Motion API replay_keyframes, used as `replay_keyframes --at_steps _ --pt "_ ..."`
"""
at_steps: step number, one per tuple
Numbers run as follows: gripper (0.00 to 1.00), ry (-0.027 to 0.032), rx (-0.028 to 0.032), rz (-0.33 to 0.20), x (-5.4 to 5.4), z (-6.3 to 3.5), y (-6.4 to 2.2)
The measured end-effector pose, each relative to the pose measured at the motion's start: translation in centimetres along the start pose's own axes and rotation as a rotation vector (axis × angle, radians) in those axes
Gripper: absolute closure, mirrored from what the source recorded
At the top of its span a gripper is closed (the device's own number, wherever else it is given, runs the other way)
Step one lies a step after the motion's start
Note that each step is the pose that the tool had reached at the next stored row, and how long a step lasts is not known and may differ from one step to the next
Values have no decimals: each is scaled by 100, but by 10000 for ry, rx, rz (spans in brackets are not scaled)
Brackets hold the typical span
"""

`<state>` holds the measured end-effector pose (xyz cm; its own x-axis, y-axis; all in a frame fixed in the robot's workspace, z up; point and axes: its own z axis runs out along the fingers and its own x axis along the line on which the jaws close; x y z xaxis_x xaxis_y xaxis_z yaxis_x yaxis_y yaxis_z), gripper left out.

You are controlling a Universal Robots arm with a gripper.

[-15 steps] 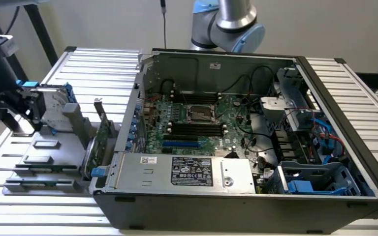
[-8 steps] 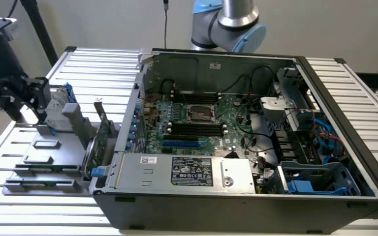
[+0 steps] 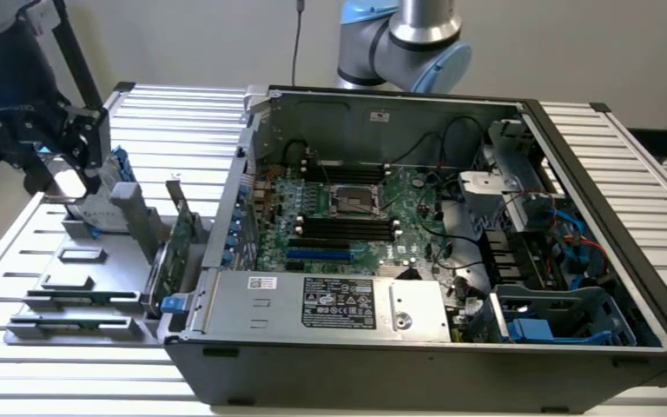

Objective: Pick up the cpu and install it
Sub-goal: 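Pick up the cpu and move it towards the insertion slot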

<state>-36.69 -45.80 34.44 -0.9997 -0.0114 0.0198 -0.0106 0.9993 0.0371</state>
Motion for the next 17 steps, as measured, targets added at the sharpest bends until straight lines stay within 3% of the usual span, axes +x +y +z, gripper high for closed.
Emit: replay_keyframes --at_steps 9,17 --pt "45 136 -14 -16 -371 -362 10" --pt "45 173 -54 -16 -691 -416 28"
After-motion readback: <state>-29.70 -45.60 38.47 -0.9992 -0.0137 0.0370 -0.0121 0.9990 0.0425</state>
